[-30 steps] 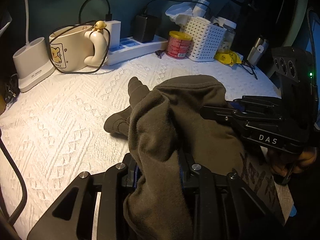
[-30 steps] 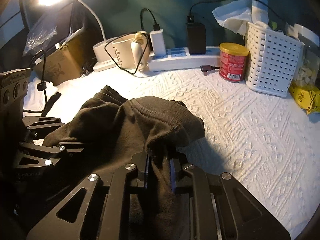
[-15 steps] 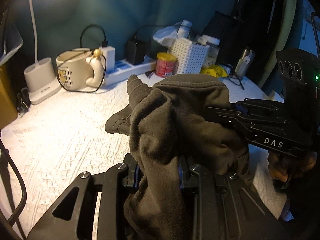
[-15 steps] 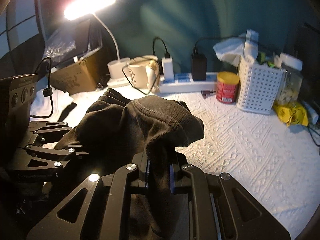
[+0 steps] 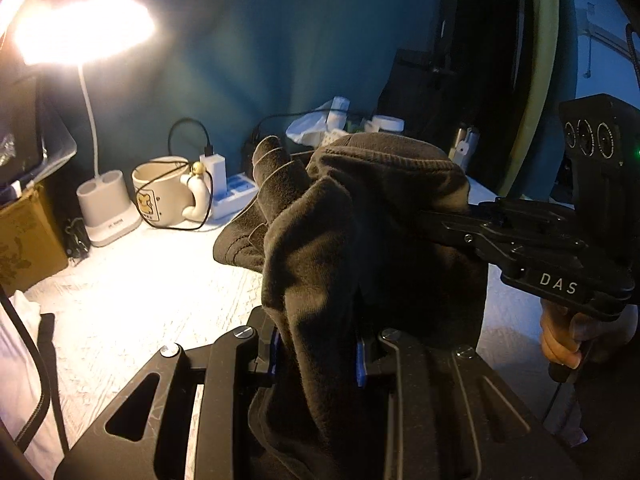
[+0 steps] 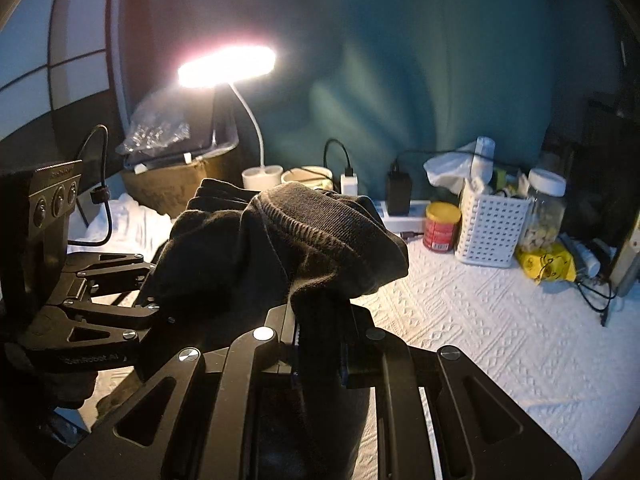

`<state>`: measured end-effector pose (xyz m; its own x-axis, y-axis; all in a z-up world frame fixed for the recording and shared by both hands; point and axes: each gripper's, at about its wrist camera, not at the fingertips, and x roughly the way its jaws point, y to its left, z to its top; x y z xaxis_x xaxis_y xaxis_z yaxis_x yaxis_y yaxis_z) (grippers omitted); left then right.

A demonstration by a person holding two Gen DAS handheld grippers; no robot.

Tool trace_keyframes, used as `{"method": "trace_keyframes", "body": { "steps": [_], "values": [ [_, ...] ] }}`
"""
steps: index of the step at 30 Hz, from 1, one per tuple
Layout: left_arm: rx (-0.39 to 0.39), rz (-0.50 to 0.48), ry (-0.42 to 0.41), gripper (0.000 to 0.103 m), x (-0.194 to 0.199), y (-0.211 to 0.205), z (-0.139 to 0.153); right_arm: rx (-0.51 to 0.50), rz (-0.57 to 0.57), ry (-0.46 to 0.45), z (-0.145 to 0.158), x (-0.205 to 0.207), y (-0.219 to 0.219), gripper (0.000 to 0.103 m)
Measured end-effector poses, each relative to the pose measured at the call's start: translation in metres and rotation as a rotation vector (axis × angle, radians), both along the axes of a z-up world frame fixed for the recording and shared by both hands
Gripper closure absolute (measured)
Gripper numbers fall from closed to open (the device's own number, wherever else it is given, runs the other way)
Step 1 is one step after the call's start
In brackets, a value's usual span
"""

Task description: Fold small clothes

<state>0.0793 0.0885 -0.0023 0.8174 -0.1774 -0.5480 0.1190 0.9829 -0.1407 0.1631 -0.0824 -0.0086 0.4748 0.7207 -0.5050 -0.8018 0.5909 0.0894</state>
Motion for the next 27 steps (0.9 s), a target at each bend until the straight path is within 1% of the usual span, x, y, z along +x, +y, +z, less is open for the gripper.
{"method": "trace_keyframes", "body": {
  "steps": [2,5,17,27],
  "values": [
    [0.004,0.005,-0.018,0.078,-0.006,-0.001,0.004,0.009,-0.002,-0.014,0.007,-0.007,-0.004,0.088],
    [0.04,0.028,-0.054,0.079,-0.017,-0.006,0.01,0.023,-0.004,-0.039,0.017,-0.017,-0.01,0.088],
    [0.064,0.019,-0.16,0.079,-0.059,-0.01,0.029,0.062,-0.004,-0.134,0.048,-0.067,-0.028,0.089],
    [0.078,0.028,-0.249,0.079,-0.091,-0.003,0.047,0.099,0.01,-0.22,0.077,-0.103,-0.031,0.089]
  ]
}}
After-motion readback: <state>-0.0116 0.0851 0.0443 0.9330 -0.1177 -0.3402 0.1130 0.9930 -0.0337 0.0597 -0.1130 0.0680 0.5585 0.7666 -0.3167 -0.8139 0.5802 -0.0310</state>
